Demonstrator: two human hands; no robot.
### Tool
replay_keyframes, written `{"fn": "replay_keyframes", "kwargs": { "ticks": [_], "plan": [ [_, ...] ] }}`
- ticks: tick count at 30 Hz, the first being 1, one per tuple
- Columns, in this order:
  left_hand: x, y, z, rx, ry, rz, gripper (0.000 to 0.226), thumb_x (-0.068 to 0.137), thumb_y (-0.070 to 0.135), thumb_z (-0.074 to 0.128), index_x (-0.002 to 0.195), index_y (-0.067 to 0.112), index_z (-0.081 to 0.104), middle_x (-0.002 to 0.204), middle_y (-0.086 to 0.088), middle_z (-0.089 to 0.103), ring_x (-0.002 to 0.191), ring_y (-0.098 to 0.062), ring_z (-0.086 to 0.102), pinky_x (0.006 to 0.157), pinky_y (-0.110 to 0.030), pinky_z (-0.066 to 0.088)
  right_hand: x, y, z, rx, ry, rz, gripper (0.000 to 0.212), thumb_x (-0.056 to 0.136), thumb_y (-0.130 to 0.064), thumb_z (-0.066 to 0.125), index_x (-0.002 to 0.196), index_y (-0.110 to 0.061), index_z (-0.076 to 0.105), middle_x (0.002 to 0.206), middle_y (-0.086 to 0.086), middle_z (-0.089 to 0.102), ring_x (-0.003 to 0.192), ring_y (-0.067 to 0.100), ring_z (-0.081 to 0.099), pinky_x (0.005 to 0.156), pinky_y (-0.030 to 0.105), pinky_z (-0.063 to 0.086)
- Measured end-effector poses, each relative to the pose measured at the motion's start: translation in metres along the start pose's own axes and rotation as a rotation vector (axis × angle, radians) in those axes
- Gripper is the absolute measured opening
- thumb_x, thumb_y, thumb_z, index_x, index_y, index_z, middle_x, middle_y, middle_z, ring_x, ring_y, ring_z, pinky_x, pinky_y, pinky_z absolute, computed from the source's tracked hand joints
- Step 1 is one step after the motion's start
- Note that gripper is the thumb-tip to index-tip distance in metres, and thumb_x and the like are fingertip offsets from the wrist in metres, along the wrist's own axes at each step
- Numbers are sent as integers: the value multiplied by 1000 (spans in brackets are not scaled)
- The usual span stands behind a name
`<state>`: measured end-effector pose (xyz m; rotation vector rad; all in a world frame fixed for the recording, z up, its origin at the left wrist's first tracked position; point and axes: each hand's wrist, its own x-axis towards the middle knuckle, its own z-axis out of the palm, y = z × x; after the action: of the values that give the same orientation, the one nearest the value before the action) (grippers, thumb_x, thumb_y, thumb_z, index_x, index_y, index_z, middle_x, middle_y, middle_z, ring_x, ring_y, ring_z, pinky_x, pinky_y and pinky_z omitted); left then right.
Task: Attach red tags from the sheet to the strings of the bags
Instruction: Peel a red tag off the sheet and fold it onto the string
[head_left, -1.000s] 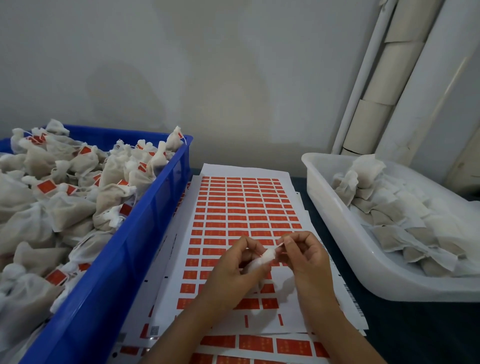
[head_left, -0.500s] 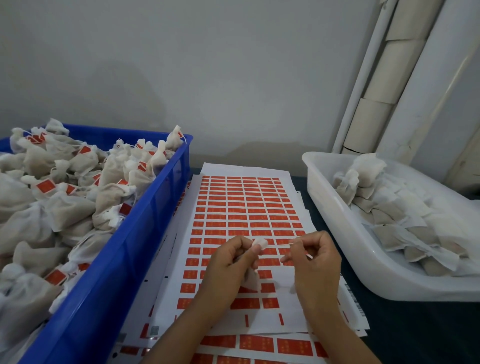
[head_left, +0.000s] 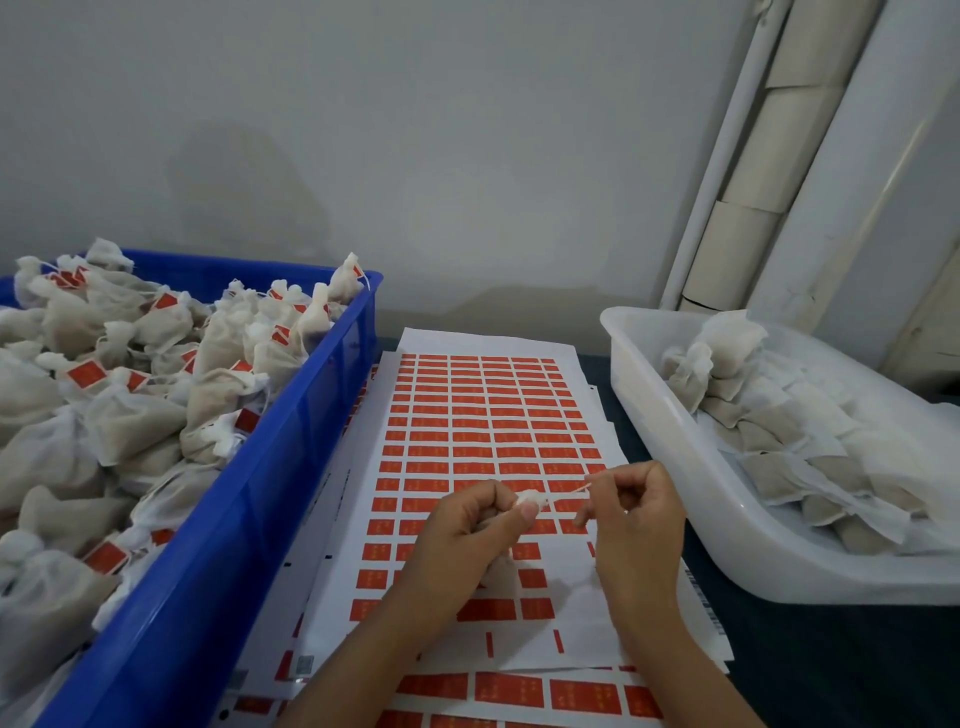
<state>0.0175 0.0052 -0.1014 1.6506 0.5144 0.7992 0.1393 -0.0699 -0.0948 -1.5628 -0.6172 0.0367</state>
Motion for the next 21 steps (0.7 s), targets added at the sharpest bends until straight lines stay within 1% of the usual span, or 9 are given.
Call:
{"fn": "replay_keyframes", "kwargs": {
  "ticks": [3,5,6,11,15,17,19,20,21],
  "plan": [
    [-2,-1,-1,93,14,37,24,75,50,56,75,27,58,64,20,59,66,1,58,58,-6,46,-2,-1,-1,1,-93,-6,11,88,-15,57,81,-17,50,77,0,63,61,11,61,56,13,49],
    [-3,0,-2,122,46,56,27,74,54,51,72,27,56,64,20,59,68,-1,58,60,-7,46,-4,-1,0,-34,-129,-14,13,88,-16,57,80,-20,49,82,-2,64,69,12,61,65,22,52],
    [-3,1,-3,125,71,64,29,74,54,49,70,26,55,62,18,58,65,-2,58,60,-8,47,-5,-2,0,-53,-134,-19,14,88,-17,57,79,-22,48,83,-4,64,71,12,62,67,23,53],
    [-6,2,2,120,118,84,34,78,49,50,62,19,54,54,11,55,56,-6,54,60,-9,47,-1,-2,0,-69,-122,6,15,89,-17,57,78,-21,48,86,-7,64,73,10,65,63,20,53],
    [-6,1,0,98,123,47,31,87,37,52,62,18,54,53,11,54,55,-4,52,59,-11,46,15,-7,-11,-26,-287,108,11,91,-14,54,80,-12,54,72,-1,66,59,11,65,51,16,50],
    [-5,-1,-3,102,149,29,31,90,33,50,64,19,56,54,11,56,56,-5,54,60,-13,46,27,-8,-24,-11,-294,141,17,95,-20,48,86,-9,57,76,1,69,66,16,67,58,23,53],
    [-3,-3,-4,114,176,25,29,92,32,49,67,20,59,57,12,58,59,-5,56,58,-11,47,37,-5,-34,-14,-278,149,25,97,-27,39,96,-10,57,88,2,68,78,19,67,69,32,54],
    [-3,-4,-3,119,184,24,28,92,32,49,69,20,61,57,13,59,60,-4,57,57,-9,47,39,-4,-37,-45,-266,138,25,97,-30,38,99,-12,56,93,1,67,81,17,67,71,32,53],
    [-2,-5,-3,122,187,23,27,92,32,49,70,20,61,57,14,59,60,-3,57,56,-8,46,39,-1,-39,-100,-255,120,24,96,-33,38,100,-16,55,93,-3,66,80,13,66,68,27,51]
  ]
}}
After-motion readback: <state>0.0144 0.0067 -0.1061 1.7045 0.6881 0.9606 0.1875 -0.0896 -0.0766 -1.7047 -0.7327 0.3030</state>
